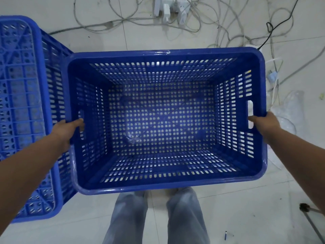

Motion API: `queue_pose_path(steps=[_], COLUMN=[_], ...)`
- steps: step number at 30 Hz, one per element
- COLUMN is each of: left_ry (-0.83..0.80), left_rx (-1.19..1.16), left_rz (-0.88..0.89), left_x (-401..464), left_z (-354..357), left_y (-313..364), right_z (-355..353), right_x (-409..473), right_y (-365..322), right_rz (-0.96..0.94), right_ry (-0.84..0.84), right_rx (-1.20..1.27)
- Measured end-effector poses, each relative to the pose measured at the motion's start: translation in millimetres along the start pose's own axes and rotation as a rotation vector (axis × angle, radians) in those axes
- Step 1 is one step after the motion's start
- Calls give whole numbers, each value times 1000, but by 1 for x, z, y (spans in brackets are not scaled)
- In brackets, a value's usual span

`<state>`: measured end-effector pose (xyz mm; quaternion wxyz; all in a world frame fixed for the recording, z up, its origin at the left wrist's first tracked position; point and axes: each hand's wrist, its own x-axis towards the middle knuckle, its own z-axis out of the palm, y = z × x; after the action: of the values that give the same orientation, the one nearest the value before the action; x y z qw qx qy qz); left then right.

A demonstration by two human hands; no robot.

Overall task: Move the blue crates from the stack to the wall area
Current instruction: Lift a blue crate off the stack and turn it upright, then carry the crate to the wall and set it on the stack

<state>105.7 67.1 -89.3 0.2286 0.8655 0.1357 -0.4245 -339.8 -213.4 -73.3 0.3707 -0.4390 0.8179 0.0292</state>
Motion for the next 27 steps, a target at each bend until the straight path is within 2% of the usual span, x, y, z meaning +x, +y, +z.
queue_pose_path(steps=[5, 8, 15, 19, 22, 24, 27], left_ry=[-15, -41, 8, 80, 112, 122, 172], left_rx=[-107, -129, -163, -146, -151, -61, -10], left_rz=[-17, 3, 9, 39, 76, 118, 234], left_x=[8, 2, -37, -93, -139, -172, -264], left_z=[3, 0, -22, -53, -106, -147, -191], left_y=[-2, 0, -3, 28, 47, 59, 94], right_z=[-5, -11, -54, -102, -156, -200, -259], right_x=[6, 1, -34, -63, -94, -126, -172], right_y=[0, -2, 3, -19, -43, -58, -73], right_rz=[29, 29, 0, -36, -75, -98, -168], right_ry=[-54, -73, -40, -53, -71, -95, -107], right_rx=[108, 104, 71, 73, 83, 103, 78])
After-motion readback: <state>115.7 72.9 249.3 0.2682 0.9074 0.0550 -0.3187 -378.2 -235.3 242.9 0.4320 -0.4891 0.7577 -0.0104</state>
